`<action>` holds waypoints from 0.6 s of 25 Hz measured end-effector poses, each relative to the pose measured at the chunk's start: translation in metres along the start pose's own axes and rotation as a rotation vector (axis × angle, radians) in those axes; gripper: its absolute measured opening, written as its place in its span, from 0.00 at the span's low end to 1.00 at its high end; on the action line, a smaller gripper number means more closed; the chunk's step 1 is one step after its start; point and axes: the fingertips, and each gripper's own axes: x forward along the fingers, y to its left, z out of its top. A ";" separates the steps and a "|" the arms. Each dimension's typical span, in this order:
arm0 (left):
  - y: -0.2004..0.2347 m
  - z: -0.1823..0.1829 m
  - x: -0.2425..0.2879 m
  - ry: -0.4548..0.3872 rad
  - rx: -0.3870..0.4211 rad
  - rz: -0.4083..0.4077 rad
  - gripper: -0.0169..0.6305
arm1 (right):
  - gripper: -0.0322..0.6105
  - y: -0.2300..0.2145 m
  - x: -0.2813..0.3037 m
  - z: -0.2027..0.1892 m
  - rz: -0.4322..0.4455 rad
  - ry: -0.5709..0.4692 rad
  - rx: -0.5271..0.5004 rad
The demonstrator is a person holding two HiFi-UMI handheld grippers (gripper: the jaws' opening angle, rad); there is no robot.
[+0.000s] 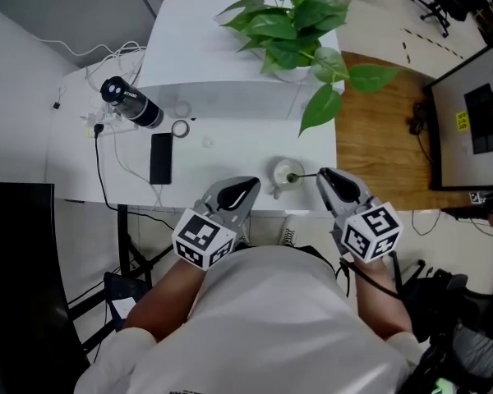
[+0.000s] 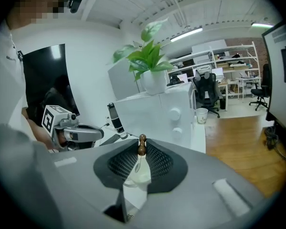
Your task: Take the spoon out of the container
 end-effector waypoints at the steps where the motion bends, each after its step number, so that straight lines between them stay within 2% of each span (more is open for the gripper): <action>1: -0.002 0.003 -0.001 -0.007 0.006 -0.002 0.03 | 0.14 0.003 -0.004 0.004 0.000 -0.012 -0.004; 15: -0.021 0.021 -0.011 -0.052 0.061 -0.040 0.03 | 0.14 0.025 -0.032 0.023 -0.030 -0.091 -0.025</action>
